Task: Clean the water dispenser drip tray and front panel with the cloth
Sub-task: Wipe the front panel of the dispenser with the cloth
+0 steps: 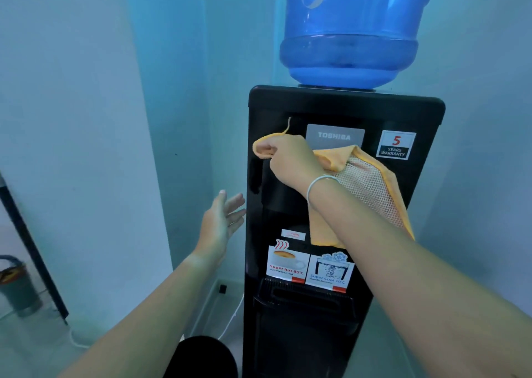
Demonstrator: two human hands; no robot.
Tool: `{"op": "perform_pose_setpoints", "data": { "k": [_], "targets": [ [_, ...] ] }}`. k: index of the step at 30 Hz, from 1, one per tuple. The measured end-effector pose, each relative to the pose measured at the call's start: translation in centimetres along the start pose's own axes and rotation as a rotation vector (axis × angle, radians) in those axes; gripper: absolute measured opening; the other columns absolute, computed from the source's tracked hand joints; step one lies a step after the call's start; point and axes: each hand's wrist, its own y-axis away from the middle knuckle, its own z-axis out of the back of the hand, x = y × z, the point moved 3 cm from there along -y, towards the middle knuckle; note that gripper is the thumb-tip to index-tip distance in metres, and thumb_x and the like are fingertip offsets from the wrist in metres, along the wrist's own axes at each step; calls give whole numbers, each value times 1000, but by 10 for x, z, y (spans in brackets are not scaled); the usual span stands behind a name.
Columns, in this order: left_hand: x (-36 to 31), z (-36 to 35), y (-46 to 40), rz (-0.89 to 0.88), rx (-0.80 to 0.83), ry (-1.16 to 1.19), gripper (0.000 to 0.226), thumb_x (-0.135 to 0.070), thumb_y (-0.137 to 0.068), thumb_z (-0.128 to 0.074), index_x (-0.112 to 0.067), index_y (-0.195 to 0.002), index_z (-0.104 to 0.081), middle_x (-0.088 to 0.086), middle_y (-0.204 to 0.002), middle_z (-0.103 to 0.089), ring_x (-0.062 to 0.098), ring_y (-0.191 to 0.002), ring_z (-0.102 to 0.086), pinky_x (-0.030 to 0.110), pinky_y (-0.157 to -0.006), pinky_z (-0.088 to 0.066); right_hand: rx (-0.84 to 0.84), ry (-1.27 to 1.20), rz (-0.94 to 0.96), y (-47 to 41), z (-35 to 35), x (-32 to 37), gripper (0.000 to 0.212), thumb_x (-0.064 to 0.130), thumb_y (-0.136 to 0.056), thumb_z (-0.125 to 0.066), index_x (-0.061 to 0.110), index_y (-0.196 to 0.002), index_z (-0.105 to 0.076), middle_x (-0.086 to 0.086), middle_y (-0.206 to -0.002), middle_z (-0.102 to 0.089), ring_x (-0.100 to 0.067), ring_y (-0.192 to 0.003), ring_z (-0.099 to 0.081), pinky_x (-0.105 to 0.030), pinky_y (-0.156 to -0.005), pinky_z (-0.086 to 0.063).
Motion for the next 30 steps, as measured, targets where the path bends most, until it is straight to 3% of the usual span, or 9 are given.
{"op": "perform_pose_setpoints", "data": {
  "k": [1,4,8,11,17,19,22,26,30],
  "targets": [
    [-2,3,0,-15,-11,-6,40,-29,-101,-32,-5,-122,-57,10,-122,-59,25,-107,-59,33,-96,-45,-31,-111,-16,1,-1,0,46,-4,-82,-38,19,-113,-65,-8,-105,-61,-28,-97,-56,-34,-89,-48],
    [-15,12,-1,-77,-38,-22,32,-12,-98,-39,-7,-123,-57,12,-114,-63,26,-100,-62,32,-89,-50,-137,-479,-34,10,4,-1,43,-5,-89,-34,11,-117,-63,-5,-105,-65,-21,-107,-58,-28,-96,-46],
    [-29,6,7,-129,35,-36,35,0,-95,-39,-8,-124,-56,9,-104,-64,22,-88,-62,29,-82,-56,-137,-824,-93,33,22,-6,41,-4,-95,-28,7,-117,-61,-3,-98,-66,-14,-96,-62,-9,-80,-50],
    [-33,-1,20,-160,131,-118,40,1,-93,-41,-17,-126,-55,7,-118,-61,20,-98,-59,32,-86,-53,-62,-991,-109,48,31,-12,42,-3,-96,-27,11,-116,-61,-2,-98,-69,-16,-99,-64,-23,-93,-48],
    [-23,-17,50,-84,530,-327,69,-21,-74,-65,-32,-138,-42,-10,-132,-55,9,-117,-55,30,-100,-43,56,-1114,-118,78,41,-15,40,-4,-97,-28,10,-118,-59,-11,-110,-66,-18,-96,-64,-28,-91,-51],
    [-19,-16,63,3,635,-330,52,-21,-75,-60,-32,-126,-56,-14,-113,-65,5,-100,-62,21,-87,-45,104,-1119,-106,88,39,-12,39,-3,-97,-28,9,-119,-58,-10,-109,-66,-16,-94,-63,-28,-91,-50],
    [-17,-11,73,46,672,-331,16,-20,-75,-57,-23,-85,-69,-10,-75,-65,5,-71,-59,23,-76,-41,138,-984,-74,98,36,-12,39,-2,-97,-30,11,-118,-60,-6,-109,-66,-15,-96,-62,-30,-95,-49],
    [-18,4,71,64,553,-395,27,-25,-71,-67,-16,-96,-62,-4,-87,-69,14,-85,-62,29,-82,-48,51,-655,-59,108,36,-22,41,-1,-96,-34,20,-115,-64,2,-122,-62,-13,-113,-54,-25,-97,-42],
    [-30,16,74,91,542,-648,27,-40,-76,-64,-23,-96,-62,-6,-91,-69,13,-85,-64,26,-78,-47,18,-477,-127,117,29,-40,41,3,-96,-34,24,-116,-64,5,-129,-56,-7,-108,-48,-9,-74,-36]
  ]
}}
